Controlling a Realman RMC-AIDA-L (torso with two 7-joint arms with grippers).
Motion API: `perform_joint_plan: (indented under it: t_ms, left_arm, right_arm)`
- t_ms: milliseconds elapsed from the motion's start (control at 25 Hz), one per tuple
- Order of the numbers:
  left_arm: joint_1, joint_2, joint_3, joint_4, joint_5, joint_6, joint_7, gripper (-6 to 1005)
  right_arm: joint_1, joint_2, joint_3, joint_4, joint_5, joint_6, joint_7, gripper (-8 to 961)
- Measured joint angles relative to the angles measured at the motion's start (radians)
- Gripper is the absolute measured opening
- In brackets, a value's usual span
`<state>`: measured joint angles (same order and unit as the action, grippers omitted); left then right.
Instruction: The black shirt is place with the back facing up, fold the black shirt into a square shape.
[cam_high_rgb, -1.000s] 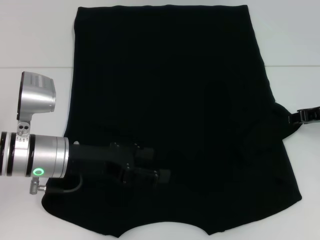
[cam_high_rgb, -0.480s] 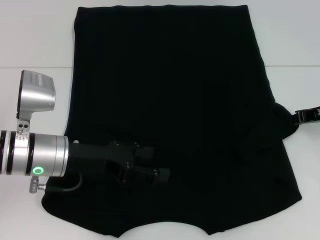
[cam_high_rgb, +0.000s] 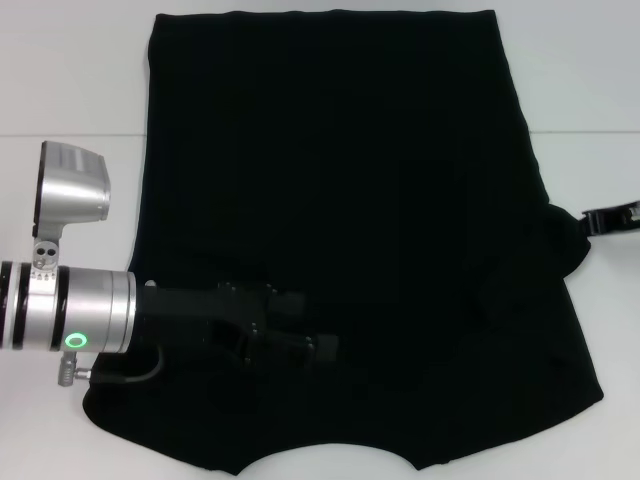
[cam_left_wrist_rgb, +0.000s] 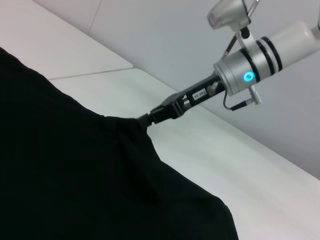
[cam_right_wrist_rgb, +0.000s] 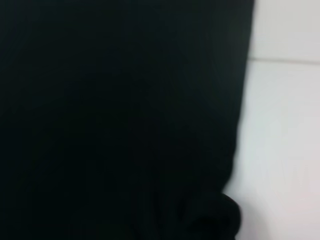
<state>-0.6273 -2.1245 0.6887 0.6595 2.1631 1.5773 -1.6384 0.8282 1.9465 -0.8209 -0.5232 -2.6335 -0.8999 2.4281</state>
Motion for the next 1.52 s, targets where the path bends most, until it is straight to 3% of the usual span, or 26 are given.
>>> perform_joint_plan:
  t_ms: [200, 680, 1520]
  left_arm:
    - [0.0, 0.0, 0.0, 0.002, 0.0, 0.0, -0.004, 948]
    - [0.002, 0.0, -0.002, 0.0, -0.007, -0.003, -0.005, 946]
    - [0.011, 0.001, -0.003, 0.0, 0.0, -0.02, -0.002, 926]
  right_arm:
    - [0.028, -0.001, 0.0, -0.024, 0.078, -0.031, -0.041, 42]
    - [0.101, 0.027, -0.016, 0.001, 0.074, 0.038, -0.041, 65]
    - [0.118, 0.073, -0.059, 0.013, 0.075, 0.076, -0.041, 106]
